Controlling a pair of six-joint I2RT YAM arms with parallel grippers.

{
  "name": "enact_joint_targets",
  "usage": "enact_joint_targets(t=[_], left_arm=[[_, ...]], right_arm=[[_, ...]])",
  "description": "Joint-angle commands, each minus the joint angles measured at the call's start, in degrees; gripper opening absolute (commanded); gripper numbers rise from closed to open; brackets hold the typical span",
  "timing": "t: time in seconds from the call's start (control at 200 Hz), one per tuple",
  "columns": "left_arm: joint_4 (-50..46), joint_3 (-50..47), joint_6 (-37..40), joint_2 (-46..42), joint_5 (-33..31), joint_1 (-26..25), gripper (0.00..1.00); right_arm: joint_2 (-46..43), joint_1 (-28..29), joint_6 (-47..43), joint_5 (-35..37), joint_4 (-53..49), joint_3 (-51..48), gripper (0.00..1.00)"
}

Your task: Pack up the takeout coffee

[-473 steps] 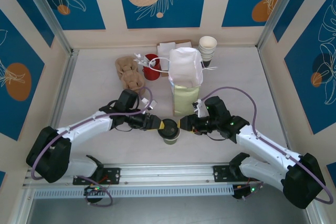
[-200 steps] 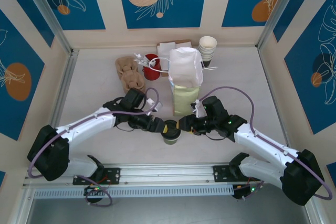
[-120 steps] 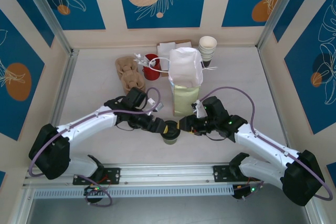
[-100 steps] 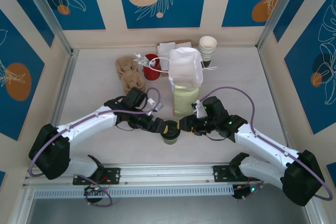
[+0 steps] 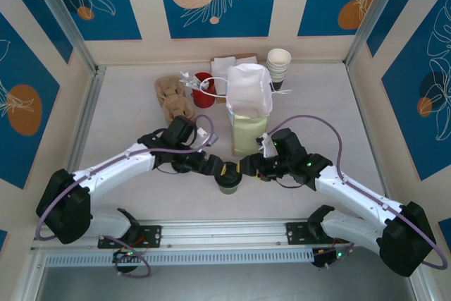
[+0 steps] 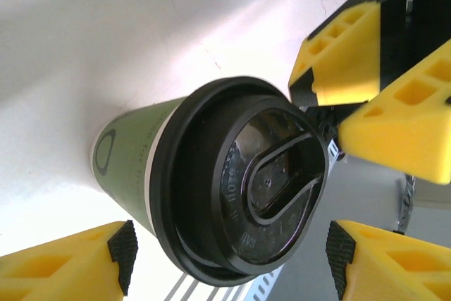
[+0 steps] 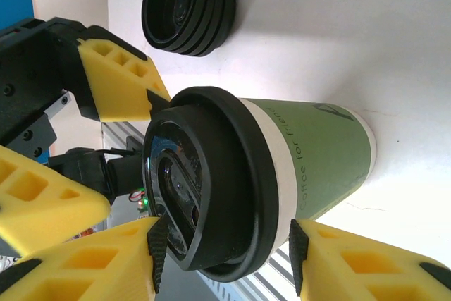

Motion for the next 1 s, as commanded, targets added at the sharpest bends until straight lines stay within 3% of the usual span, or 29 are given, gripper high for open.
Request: enact_joint_targets(t=[0.0, 0.17, 0.995], left_arm=[[3.0, -0.4, -1.4, -1.6, -2.5, -0.2, 0.71], [3.5, -1.1, -2.2, -1.1, -4.2, -0.1, 0.66], [4.0, -2.8, -0.7, 3.1, -2.8, -2.3, 0.6]], right_arm=[[0.0, 0.6, -1.2, 0.1, -1.1, 2.1, 0.51], [0.6, 1.0, -1.3, 0.6, -1.1, 2.2, 0.51], [2.5, 2.4, -2.3, 2.8, -2.8, 3.3, 0.51]])
